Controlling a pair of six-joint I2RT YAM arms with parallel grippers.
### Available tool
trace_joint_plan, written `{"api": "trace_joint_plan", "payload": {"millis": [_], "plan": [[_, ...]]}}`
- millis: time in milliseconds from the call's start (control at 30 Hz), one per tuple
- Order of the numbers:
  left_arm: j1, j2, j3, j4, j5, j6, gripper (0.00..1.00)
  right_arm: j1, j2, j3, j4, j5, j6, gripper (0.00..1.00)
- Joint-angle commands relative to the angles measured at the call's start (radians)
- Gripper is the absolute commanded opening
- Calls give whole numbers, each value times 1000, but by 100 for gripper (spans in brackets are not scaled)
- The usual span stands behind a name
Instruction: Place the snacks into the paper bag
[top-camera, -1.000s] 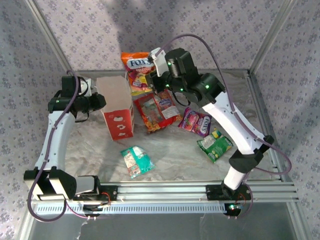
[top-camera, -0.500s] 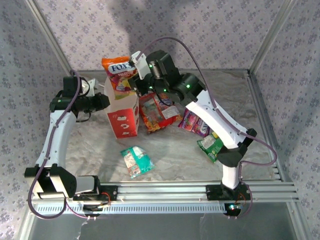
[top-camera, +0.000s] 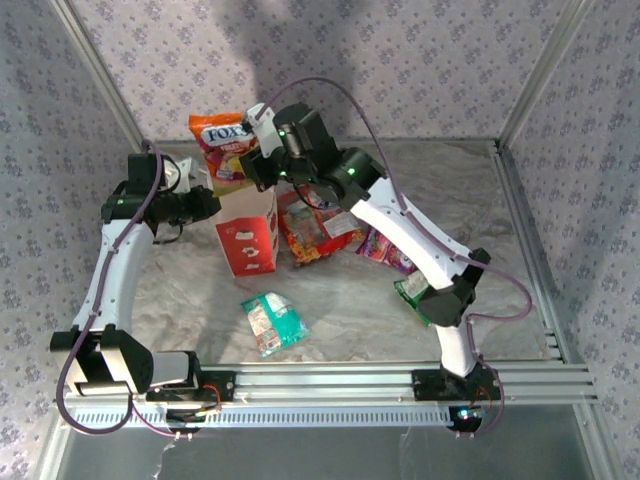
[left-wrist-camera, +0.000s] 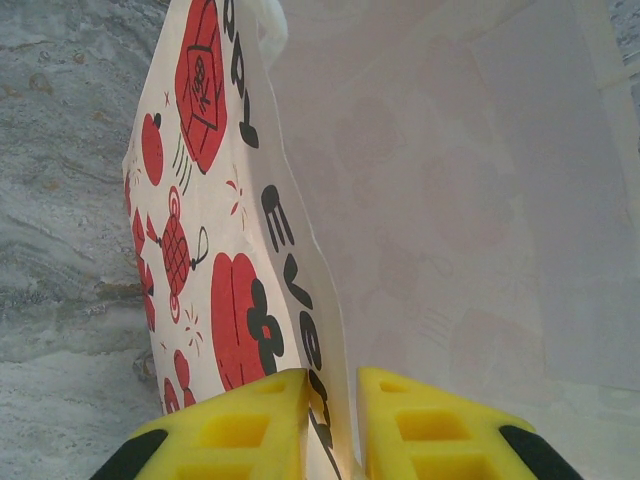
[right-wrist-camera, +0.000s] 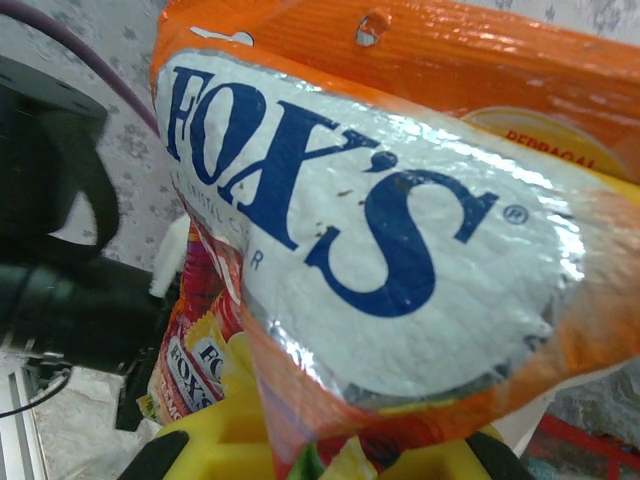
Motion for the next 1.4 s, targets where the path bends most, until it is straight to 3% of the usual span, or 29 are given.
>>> {"api": "trace_joint_plan", "payload": {"millis": [0, 367, 667, 1000, 1367], "plan": [[7, -6, -4, -10, 19, 29, 20, -6, 31, 80, 45, 49, 35, 0], [8, -11, -11, -16, 2, 32, 20, -8, 106, 121, 34, 141, 80, 0], [7, -4, -16, -10, 1, 29, 20, -4, 139, 137, 18, 132, 112, 0], [10, -4, -16, -9, 1, 29, 20, 6, 152, 134, -4, 95, 261, 0], [12, -7, -11, -10, 1, 29, 19, 34, 169, 102, -36, 229, 376, 0]]}}
